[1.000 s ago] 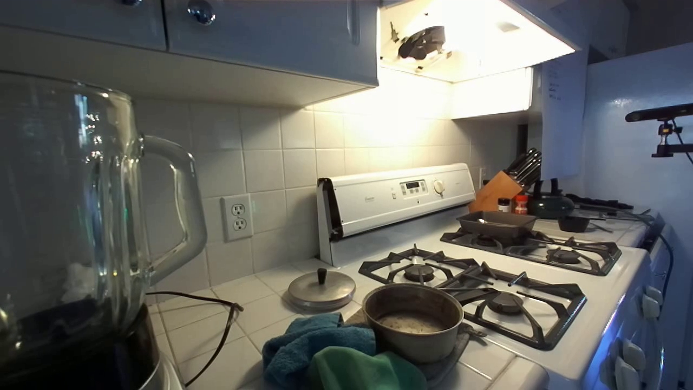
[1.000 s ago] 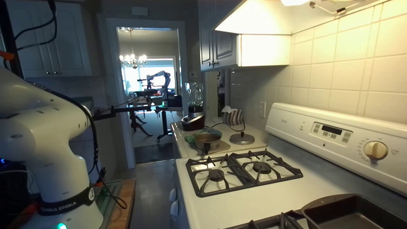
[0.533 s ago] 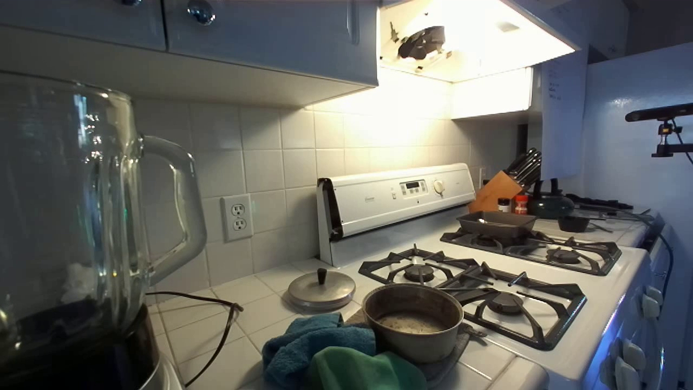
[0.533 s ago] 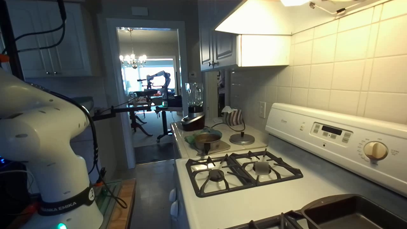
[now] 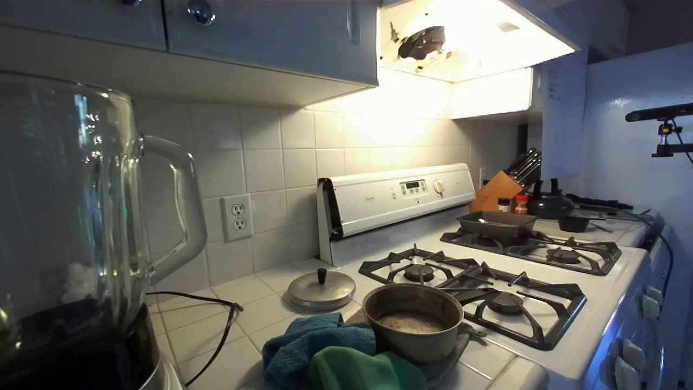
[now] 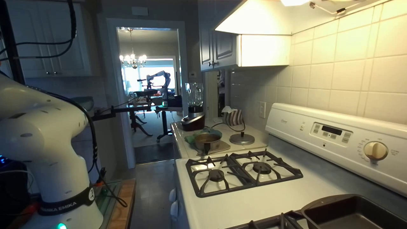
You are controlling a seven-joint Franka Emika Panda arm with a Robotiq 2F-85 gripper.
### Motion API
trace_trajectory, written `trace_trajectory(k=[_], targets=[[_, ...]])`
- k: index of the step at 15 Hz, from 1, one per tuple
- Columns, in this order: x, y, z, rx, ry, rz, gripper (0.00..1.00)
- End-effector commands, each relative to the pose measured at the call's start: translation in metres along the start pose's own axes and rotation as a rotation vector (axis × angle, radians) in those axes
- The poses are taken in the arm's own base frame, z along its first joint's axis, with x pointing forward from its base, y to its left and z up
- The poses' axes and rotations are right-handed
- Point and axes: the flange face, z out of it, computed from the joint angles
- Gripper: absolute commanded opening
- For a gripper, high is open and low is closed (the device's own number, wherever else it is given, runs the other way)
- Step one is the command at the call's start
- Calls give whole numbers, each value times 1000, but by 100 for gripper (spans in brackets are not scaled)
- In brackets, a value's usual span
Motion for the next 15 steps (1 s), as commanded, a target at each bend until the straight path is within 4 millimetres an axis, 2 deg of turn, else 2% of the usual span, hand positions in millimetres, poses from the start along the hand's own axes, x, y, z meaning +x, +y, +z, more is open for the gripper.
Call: trace_trajectory(k=[1,5,9,15], targets=[[-13,-20,27,42,32,-28,100],[-7,-34,52,43,33,-83,100],[-13,-51,74,58,-13,-140,100],[-25,-66,102,-45,-77,-62,100]])
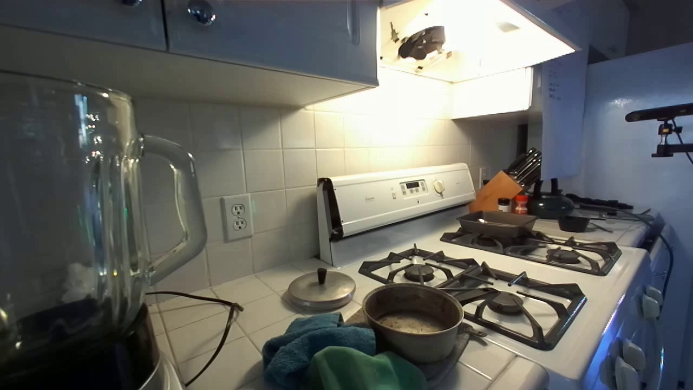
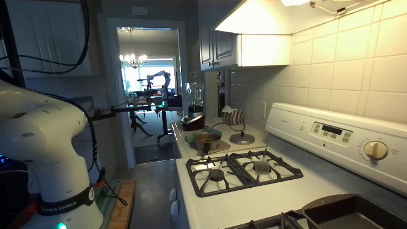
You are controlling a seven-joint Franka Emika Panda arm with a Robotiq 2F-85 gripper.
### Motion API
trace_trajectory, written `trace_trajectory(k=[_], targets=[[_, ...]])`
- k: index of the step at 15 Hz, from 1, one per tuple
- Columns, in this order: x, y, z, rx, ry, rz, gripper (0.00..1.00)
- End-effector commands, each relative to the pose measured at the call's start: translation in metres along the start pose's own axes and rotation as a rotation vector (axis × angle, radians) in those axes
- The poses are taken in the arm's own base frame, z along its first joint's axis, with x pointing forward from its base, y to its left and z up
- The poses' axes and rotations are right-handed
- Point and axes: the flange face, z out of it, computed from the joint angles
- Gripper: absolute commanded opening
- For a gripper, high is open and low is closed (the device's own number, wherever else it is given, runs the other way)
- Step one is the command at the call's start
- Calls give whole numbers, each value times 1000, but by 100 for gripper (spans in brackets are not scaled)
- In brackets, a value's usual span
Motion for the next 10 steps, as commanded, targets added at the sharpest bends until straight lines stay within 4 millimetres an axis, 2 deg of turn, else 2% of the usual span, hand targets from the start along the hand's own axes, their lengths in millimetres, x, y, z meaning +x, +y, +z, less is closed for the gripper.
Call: trace_trajectory(k=[1,6,7,10], targets=[[-16,-13,13,-73,-25,31,100],[-21,-21,28,-108,-76,62,100],[-12,-16,26,-71,-81,42,100],[-11,-17,29,-68,-85,40,100]])
